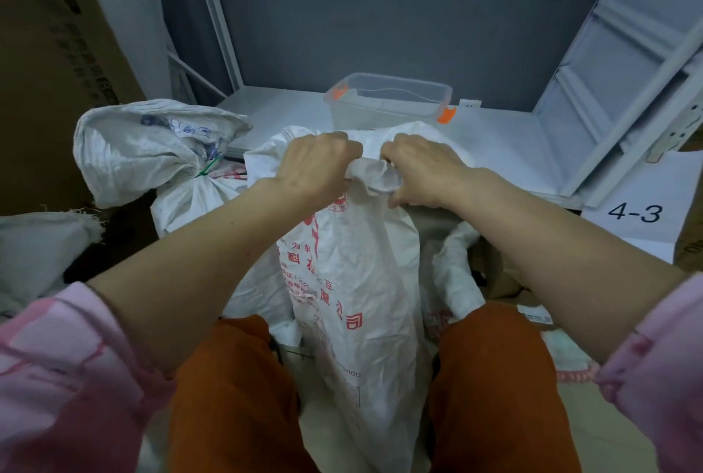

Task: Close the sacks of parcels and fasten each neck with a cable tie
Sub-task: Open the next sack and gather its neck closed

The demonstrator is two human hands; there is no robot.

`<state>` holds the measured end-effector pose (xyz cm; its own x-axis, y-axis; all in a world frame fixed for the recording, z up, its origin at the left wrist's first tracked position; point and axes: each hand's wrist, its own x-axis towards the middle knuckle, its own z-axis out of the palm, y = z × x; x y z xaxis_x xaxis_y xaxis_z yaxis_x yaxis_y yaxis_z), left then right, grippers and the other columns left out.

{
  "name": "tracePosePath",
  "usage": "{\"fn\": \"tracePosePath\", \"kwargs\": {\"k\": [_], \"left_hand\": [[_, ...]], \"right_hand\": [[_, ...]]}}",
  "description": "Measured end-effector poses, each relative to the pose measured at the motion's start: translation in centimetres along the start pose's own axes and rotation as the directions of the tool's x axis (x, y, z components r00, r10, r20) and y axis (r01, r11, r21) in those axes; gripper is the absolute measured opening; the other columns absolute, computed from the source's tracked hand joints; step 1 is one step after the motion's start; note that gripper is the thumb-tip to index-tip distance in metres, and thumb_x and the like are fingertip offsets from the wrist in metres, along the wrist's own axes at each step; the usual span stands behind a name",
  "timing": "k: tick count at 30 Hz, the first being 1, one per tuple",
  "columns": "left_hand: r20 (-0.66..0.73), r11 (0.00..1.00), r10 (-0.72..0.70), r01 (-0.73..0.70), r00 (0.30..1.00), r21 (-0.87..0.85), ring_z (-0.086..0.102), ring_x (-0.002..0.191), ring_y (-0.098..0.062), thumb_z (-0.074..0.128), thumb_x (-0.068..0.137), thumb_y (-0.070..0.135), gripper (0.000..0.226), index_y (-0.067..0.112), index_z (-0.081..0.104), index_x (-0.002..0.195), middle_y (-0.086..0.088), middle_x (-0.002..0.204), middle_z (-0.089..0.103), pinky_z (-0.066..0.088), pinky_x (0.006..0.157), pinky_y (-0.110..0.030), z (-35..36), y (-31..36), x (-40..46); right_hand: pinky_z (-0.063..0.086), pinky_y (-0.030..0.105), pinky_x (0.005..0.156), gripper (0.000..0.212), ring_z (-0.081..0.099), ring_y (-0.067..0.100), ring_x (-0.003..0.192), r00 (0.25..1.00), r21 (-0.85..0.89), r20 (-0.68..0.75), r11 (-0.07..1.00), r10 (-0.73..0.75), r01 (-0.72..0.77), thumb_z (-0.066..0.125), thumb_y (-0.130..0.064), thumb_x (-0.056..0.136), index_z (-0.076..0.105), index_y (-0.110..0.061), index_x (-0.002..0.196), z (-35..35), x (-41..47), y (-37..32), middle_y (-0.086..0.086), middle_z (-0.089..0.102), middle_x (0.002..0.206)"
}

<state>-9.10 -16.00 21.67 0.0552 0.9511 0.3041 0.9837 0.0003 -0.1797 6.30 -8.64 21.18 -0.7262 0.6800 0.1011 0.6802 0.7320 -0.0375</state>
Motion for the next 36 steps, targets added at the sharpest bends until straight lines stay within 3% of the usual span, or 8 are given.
{"fn": "tracePosePath", "kwargs": {"k": [4, 6, 9, 16, 22, 27, 31, 36], "left_hand": [[-0.068, 0.997, 0.069, -0.067, 0.995, 0.036, 0.058, 0.073, -0.036, 0.061, 0.079, 0.010, 0.016, 0.010, 0.059, 0.095, -0.008, 0.093, 0.056, 0.027, 0.055, -0.033, 0.8, -0.6, -1.3], [-0.104, 0.996, 0.086, -0.086, 0.991, 0.009, 0.056, 0.065, -0.037, 0.064, 0.075, 0.007, 0.014, 0.007, 0.060, 0.088, -0.010, 0.086, 0.056, 0.028, 0.052, -0.033, 1.2, -0.8, -1.7], [-0.096, 0.995, 0.005, -0.015, 0.995, -0.100, 0.057, 0.070, -0.033, 0.066, 0.074, 0.010, 0.016, 0.010, 0.058, 0.087, -0.007, 0.086, 0.056, 0.033, 0.055, -0.034, 1.4, -0.8, -1.7], [0.516, 0.880, -0.025, 0.263, 0.856, -0.395, 0.053, 0.102, -0.010, 0.082, 0.068, 0.037, 0.064, 0.025, 0.053, 0.125, 0.011, 0.116, 0.057, 0.038, 0.079, -0.021, -1.5, -2.7, -0.4], [0.647, 0.922, -0.027, 0.269, 0.762, -0.278, 0.053, 0.072, -0.014, 0.083, 0.065, 0.040, 0.024, 0.026, 0.066, 0.076, 0.003, 0.084, 0.065, 0.041, 0.060, -0.025, 0.0, -4.4, -0.2], [0.585, 0.964, 0.018, 0.142, 0.811, -0.226, 0.037, 0.058, -0.015, 0.086, 0.057, 0.039, 0.052, 0.019, 0.038, 0.059, 0.004, 0.061, 0.041, 0.029, 0.052, -0.026, 1.5, -2.7, -1.1], [0.502, 0.981, 0.009, 0.091, 0.865, -0.173, 0.043, 0.063, -0.017, 0.080, 0.067, 0.028, 0.043, 0.018, 0.039, 0.062, 0.003, 0.064, 0.044, 0.031, 0.054, -0.026, 1.5, -2.6, -1.4], [-0.007, 0.977, -0.094, 0.091, 0.996, -0.193, 0.056, 0.076, -0.037, 0.051, 0.078, -0.003, 0.012, 0.007, 0.047, 0.083, -0.014, 0.085, 0.056, 0.037, 0.059, -0.037, 4.4, -2.4, -3.2]], "right_hand": [[0.038, 0.026, 0.068, 0.060, 0.047, 0.014, 0.085, 0.975, 0.287, 0.221, 0.956, -0.002, -0.063, 0.086, -0.038, 0.061, 0.051, -0.022, 0.107, -0.2, 0.2, 0.4, -0.008, 0.048, 0.092], [0.037, 0.027, 0.064, 0.058, 0.046, 0.015, 0.084, 0.985, 0.251, 0.175, 0.967, -0.007, -0.038, 0.084, -0.037, 0.062, 0.051, -0.025, 0.108, 0.0, 0.3, 0.5, -0.012, 0.045, 0.083], [0.035, 0.032, 0.060, 0.025, 0.049, 0.022, 0.076, 1.000, 0.089, -0.007, 0.996, -0.007, 0.007, 0.070, -0.027, 0.070, 0.047, -0.020, 0.074, 1.0, 0.3, 0.1, -0.006, 0.047, 0.072], [0.019, 0.030, 0.047, 0.040, 0.037, 0.024, 0.055, 0.956, -0.227, -0.177, 0.955, -0.232, 0.190, 0.058, -0.004, 0.069, 0.023, -0.020, 0.058, 2.7, -0.6, 0.6, -0.007, 0.026, 0.053], [0.015, 0.020, 0.042, 0.037, 0.032, 0.020, 0.038, 0.868, -0.399, -0.307, 0.881, -0.389, 0.254, 0.069, 0.014, 0.038, 0.048, -0.010, 0.058, 4.0, -1.5, 0.7, 0.003, 0.041, 0.044], [0.015, 0.018, 0.043, 0.038, 0.027, 0.019, 0.037, 0.843, -0.287, -0.417, 0.929, -0.340, 0.233, 0.068, 0.015, 0.035, 0.050, -0.008, 0.060, 4.9, -1.6, 0.7, 0.003, 0.041, 0.041], [0.018, 0.018, 0.044, 0.037, 0.033, 0.021, 0.034, 0.856, -0.215, -0.450, 0.961, -0.255, 0.174, 0.069, 0.015, 0.036, 0.055, -0.005, 0.063, 4.9, -1.6, 1.0, 0.004, 0.044, 0.042], [0.017, 0.018, 0.044, 0.037, 0.042, 0.024, 0.035, 0.853, -0.238, -0.473, 0.964, -0.222, 0.119, 0.073, 0.013, 0.036, 0.055, -0.006, 0.062, 5.1, -1.5, 1.3, 0.005, 0.046, 0.043]]}}
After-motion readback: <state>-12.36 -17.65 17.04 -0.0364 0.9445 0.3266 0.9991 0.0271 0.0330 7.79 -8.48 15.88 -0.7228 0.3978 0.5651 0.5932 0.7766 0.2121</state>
